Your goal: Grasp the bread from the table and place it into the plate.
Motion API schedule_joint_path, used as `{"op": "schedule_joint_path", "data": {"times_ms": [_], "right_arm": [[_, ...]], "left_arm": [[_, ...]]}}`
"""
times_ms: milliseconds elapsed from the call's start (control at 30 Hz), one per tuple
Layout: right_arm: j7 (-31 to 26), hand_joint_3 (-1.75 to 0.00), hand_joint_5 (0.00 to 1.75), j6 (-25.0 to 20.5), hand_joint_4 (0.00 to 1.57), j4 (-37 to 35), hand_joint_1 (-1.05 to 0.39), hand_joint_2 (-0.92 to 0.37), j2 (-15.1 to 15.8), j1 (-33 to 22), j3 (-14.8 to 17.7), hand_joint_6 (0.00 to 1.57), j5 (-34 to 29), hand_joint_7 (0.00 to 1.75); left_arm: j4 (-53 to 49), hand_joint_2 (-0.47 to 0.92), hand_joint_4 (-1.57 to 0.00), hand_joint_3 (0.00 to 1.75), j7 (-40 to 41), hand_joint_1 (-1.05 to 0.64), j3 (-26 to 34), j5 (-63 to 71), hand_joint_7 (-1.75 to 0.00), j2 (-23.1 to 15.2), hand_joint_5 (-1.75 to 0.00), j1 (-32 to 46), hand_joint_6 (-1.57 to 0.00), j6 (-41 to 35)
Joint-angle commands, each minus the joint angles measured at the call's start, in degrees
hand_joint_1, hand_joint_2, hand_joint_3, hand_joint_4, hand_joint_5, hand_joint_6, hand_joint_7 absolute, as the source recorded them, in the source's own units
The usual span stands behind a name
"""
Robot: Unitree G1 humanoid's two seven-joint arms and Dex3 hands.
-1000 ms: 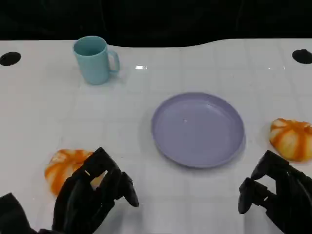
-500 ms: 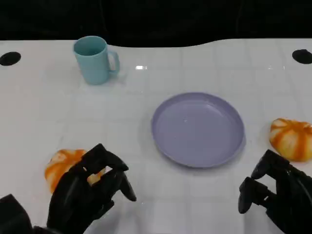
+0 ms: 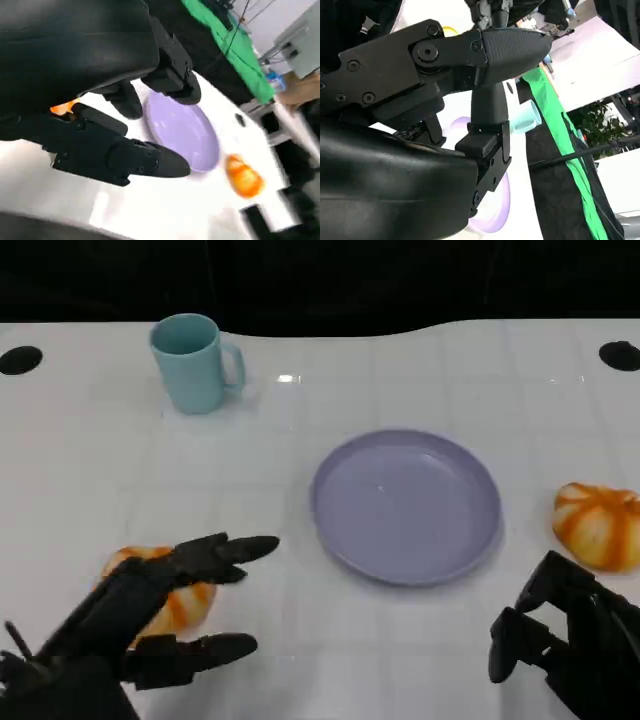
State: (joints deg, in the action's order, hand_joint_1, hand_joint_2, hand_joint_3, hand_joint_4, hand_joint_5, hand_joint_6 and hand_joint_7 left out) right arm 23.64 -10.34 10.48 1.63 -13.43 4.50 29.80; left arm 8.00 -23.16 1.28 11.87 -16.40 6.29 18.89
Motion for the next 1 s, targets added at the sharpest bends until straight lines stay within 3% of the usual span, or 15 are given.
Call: {"op": "schedule_joint_path", "data": {"times_ms": [33,300,467,767,1000], "right_arm": [[0.33,-0.34,1.75,0.27,0.75,0.48,-0.59,-0.92,0.64,-0.09,0.26,0.62,0.02,1.60],[0.44,-0.35,1.75,-0.13,0.75,0.68,-0.59,-0.92,0.60,-0.09,0.26,0.60,0.54,1.62],[0.46,-0.37,1.75,-0.06,0.74,0.85,-0.59,-0.92,0.58,-0.24,0.18,0.58,0.49,1.63],[0.05,-0.35,1.75,-0.49,0.74,1.38,-0.59,-0.92,0.87,-0.41,0.11,0.60,0.14,1.61],[-0.51,-0.36,1.75,-0.68,0.74,1.86,-0.59,-0.92,0.66,-0.57,0.01,0.60,0.08,1.61]], "left_arm": [[4.52,0.92,-0.14,0.18,4.47,-0.56,0.27,10.37,0.00,-4.75,-0.45,0.54,-0.36,0.67],[15.07,0.92,-0.09,0.15,4.71,-0.59,0.13,26.25,0.00,-10.01,-0.27,2.36,-0.27,-4.84],[22.58,0.90,-0.02,0.04,-2.63,-0.62,-2.26,40.17,0.00,-12.00,-0.17,2.45,-0.17,-12.63],[21.16,0.87,0.00,0.00,-6.78,-0.57,-5.53,44.93,0.00,-12.58,-0.08,0.39,-0.08,-17.22],[15.22,0.87,-0.04,0.00,-4.24,-0.53,-8.04,47.38,-0.01,-12.61,-0.06,-2.11,-0.11,-17.92]]}}
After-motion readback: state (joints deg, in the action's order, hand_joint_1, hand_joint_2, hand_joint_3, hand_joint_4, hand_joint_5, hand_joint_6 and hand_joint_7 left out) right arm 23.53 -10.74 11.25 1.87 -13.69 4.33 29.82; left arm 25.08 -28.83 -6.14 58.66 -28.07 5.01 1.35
